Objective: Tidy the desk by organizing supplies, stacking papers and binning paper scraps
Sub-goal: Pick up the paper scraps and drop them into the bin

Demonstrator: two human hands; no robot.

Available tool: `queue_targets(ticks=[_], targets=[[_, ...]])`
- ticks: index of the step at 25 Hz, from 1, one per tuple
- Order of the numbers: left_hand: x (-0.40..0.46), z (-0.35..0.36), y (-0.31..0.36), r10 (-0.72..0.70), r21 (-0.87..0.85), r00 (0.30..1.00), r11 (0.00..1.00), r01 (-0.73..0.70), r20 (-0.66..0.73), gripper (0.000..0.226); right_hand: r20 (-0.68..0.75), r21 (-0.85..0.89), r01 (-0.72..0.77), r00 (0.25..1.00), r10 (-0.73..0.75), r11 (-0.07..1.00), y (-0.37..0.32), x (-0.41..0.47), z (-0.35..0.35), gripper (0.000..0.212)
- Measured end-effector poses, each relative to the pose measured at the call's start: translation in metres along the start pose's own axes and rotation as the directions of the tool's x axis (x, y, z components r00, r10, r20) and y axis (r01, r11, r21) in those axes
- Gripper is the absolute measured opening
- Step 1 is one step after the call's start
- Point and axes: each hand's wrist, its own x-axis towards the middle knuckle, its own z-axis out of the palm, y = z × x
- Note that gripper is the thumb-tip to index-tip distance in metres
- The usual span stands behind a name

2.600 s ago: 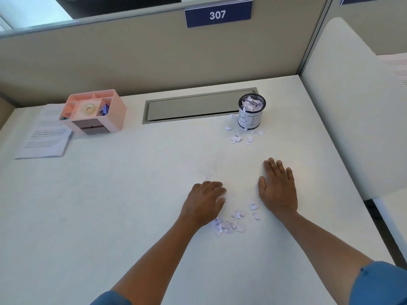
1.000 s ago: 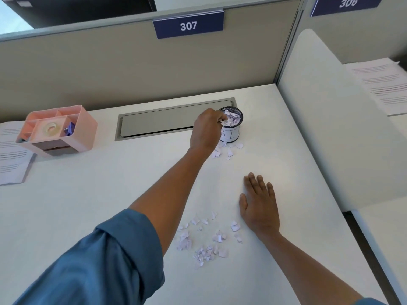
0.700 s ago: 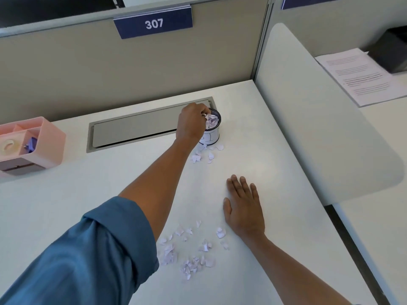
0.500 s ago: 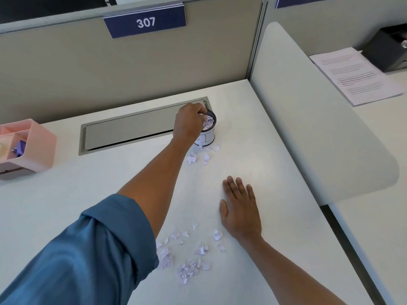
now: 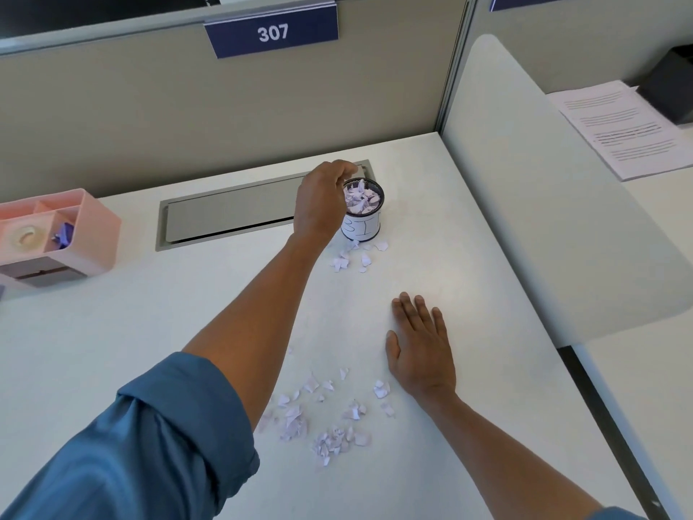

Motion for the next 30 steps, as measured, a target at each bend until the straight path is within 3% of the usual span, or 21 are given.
queue_targets(ticks=[5,10,14,21,24,26,30], targets=[[-0.049,-0.019,-0.017,-0.039,-0.032,0.999,0.999,0.038,-0.032,0.035,0.003,-0.004,0.003,1.000,-0.003,1.000,0.000,0.000,-0.001,0.057],[-0.143,-0.010,-0.036,-0.026,0.016,0.983,1.000,0.023,0.182,0.024,-0.012,-0.012,0.009,1.000,-0.009,1.000,-0.001,-0.001,-0.002,0.057],[-0.209,0.002,-0.037,0.054,0.038,0.921,0.997,-0.074,0.387,0.026,-0.018,-0.010,0.006,1.000,-0.006,1.000,-0.001,-0.001,0.000,0.056],[-0.275,0.014,-0.033,0.305,0.014,0.785,0.929,-0.370,0.539,0.031,-0.005,0.009,-0.004,1.000,0.004,1.000,0.000,-0.001,0.003,0.056],[-0.283,0.015,-0.038,0.369,0.023,0.748,0.890,-0.456,0.551,0.023,-0.010,0.013,-0.002,1.000,0.002,1.000,0.000,-0.001,0.003,0.056],[-0.283,0.008,-0.047,0.375,0.056,0.770,0.883,-0.467,0.516,0.017,-0.011,0.013,0.000,1.000,0.000,1.000,-0.001,-0.002,0.003,0.056],[-0.272,-0.019,-0.063,0.255,0.164,0.870,0.922,-0.350,0.422,0.019,-0.016,0.012,0.005,1.000,-0.005,1.000,-0.001,-0.002,0.003,0.056]])
